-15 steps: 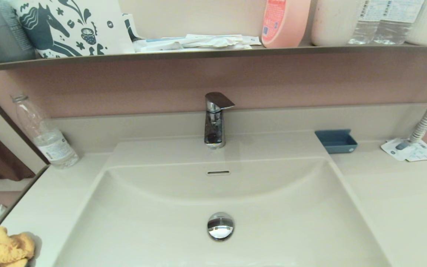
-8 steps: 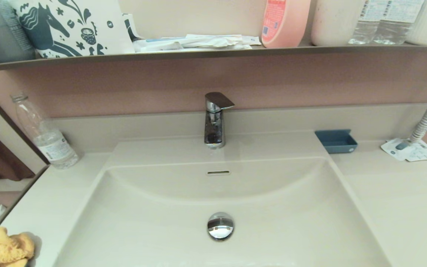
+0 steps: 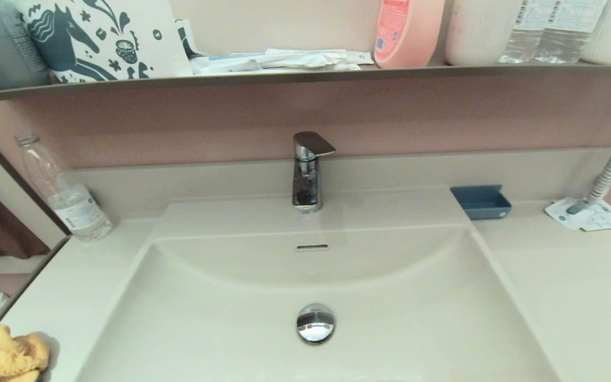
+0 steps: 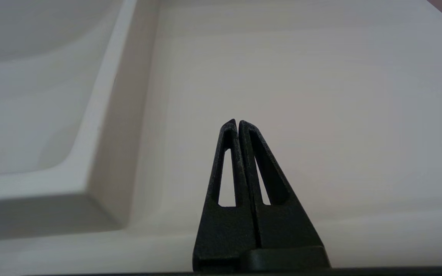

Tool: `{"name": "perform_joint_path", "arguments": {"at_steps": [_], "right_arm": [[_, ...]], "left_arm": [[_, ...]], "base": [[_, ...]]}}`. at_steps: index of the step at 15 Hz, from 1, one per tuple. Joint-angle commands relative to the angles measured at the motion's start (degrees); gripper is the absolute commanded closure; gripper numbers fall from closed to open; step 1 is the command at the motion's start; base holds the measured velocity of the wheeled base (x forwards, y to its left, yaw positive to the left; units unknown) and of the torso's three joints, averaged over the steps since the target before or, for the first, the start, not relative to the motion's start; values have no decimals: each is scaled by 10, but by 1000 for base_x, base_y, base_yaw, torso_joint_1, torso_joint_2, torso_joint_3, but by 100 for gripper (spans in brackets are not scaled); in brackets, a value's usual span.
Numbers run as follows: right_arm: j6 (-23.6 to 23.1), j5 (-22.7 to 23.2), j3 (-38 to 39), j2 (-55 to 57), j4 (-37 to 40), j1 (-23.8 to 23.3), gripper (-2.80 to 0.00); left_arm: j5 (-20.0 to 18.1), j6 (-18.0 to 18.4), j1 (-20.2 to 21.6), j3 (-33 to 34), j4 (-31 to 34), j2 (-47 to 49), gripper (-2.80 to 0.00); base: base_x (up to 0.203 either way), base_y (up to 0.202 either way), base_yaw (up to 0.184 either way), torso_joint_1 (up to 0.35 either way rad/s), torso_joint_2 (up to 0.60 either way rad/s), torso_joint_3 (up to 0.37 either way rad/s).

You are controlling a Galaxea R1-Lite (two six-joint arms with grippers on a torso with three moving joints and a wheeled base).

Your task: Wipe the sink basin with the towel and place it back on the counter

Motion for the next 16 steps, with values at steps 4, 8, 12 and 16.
{"name": "perform_joint_path", "arguments": {"at_steps": [4,8,12,16], "right_arm": [[0,0,0,1,0,0,0],[0,0,0,1,0,0,0],[0,0,0,1,0,0,0],[1,-2,0,1,0,0,0]], "left_arm": [[1,-10,0,0,-1,0,0],[1,-11,0,0,-1,0,0],[1,-11,0,0,-1,0,0],[1,-11,0,0,-1,0,0]], "base": [[0,0,0,0,0,0],[0,0,0,0,0,0],[0,0,0,0,0,0],[0,0,0,0,0,0]]}}
